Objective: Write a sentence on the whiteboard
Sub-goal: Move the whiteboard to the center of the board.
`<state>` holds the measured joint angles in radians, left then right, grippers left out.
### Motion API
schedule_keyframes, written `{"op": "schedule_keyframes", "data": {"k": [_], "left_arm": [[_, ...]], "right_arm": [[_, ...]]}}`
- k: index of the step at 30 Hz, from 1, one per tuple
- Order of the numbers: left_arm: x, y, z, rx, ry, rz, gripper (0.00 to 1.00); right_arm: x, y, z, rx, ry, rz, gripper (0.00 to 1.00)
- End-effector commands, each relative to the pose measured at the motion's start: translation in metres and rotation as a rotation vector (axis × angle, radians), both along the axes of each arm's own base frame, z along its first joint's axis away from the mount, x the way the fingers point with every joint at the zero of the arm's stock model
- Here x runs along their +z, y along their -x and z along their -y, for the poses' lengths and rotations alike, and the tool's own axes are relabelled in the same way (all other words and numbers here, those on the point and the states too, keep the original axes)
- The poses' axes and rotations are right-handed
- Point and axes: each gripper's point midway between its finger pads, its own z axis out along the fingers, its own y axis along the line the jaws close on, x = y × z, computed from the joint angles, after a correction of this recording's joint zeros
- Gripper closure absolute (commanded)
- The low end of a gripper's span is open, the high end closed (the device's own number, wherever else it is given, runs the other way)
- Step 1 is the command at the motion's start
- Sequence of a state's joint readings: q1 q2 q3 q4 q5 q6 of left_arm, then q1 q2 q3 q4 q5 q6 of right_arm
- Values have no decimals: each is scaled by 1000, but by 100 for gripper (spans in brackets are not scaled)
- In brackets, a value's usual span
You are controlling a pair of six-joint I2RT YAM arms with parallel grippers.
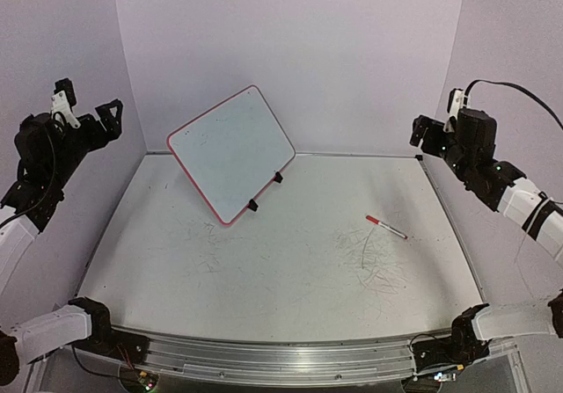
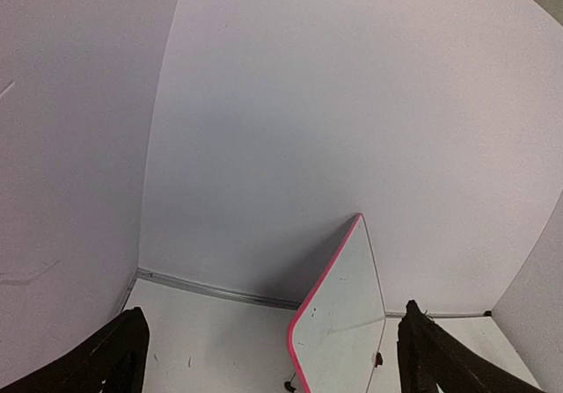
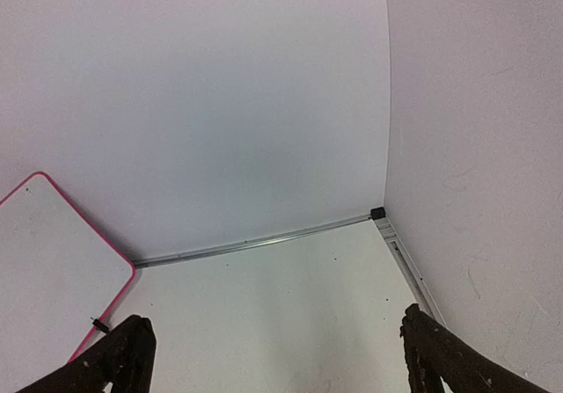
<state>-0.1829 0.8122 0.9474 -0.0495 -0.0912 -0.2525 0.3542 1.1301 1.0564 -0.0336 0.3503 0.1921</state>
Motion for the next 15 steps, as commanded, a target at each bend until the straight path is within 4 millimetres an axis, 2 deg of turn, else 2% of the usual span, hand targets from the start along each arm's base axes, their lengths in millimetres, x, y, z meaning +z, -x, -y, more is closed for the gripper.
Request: {"op": "schedule_keyframes", "data": {"k": [1,6,10,15], "left_arm": [[-14,-8,17,-92,53,-61,1],[-40,-18,45,-240,102,-159,1],[-63,-31,47,-231,108,-264,0],[-81,-37,60,-212,119,-332,0]], "right_arm": [[8,-4,-10,41,-27,0,2],[3,-10,-21,86,-27,-18,2],[-3,-13,-38,173,-27,-27,2],[-23,-22,-55,241,-27,-78,2]]}}
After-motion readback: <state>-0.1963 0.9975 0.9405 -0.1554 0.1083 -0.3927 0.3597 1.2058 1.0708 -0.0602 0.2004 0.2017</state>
